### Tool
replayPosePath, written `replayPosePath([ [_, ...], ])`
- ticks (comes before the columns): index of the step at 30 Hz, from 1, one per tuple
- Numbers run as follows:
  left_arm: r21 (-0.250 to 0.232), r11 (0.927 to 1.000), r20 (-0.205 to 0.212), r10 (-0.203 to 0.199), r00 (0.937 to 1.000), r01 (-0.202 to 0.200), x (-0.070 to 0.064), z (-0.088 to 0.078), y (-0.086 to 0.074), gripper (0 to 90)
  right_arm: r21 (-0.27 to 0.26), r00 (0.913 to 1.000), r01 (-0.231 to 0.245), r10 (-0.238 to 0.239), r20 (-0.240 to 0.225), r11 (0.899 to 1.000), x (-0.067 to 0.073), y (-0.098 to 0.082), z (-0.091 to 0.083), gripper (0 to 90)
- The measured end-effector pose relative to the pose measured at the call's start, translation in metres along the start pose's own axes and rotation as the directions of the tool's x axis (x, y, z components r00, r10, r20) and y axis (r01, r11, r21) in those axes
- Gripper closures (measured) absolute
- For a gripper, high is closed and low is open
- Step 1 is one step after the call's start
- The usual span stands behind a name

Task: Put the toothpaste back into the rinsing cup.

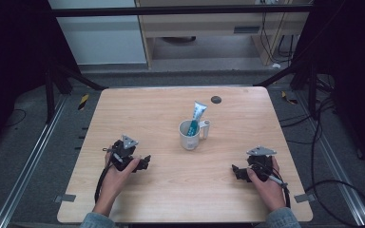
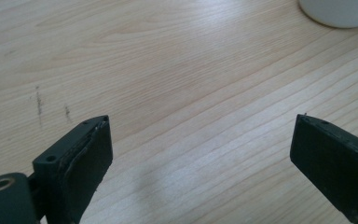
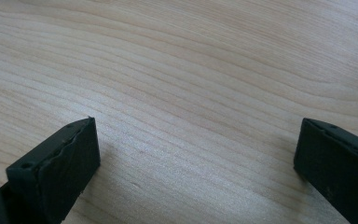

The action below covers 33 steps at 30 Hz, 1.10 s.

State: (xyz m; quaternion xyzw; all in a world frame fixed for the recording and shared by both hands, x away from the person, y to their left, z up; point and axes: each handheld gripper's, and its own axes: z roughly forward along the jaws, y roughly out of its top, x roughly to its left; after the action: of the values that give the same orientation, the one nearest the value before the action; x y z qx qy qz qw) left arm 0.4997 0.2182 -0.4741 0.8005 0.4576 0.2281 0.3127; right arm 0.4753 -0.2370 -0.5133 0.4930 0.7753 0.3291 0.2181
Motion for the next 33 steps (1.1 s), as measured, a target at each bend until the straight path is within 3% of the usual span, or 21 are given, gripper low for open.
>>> replayPosePath([
  [8,0.029,0.9993,-0.036,-0.022,0.9991,0.023,0.011,0.004,-0.01,5.3,0.0,1.0,0.0,0.0,0.0,1.0,0.0,0.0,0.0,0.4],
  [12,0.046,0.9989,-0.046,-0.011,0.9989,0.013,0.016,0.005,-0.013,5.3,0.0,1.0,0.0,0.0,0.0,1.0,0.0,0.0,0.0,0.5],
  [22,0.061,0.9977,-0.06,-0.026,0.9978,0.03,0.027,0.011,-0.023,5.3,0.0,1.0,0.0,0.0,0.0,1.0,0.0,0.0,0.0,0.4],
  [28,0.053,0.9983,-0.046,-0.022,0.9987,0.025,0.03,0.015,-0.024,4.8,0.0,1.0,0.0,0.0,0.0,1.0,0.0,0.0,0.0,0.4],
  [33,0.028,0.9987,-0.017,-0.043,0.9989,0.043,0.034,0.02,-0.025,3.2,0.0,1.0,0.0,0.0,0.0,1.0,0.0,0.0,0.0,0.5],
])
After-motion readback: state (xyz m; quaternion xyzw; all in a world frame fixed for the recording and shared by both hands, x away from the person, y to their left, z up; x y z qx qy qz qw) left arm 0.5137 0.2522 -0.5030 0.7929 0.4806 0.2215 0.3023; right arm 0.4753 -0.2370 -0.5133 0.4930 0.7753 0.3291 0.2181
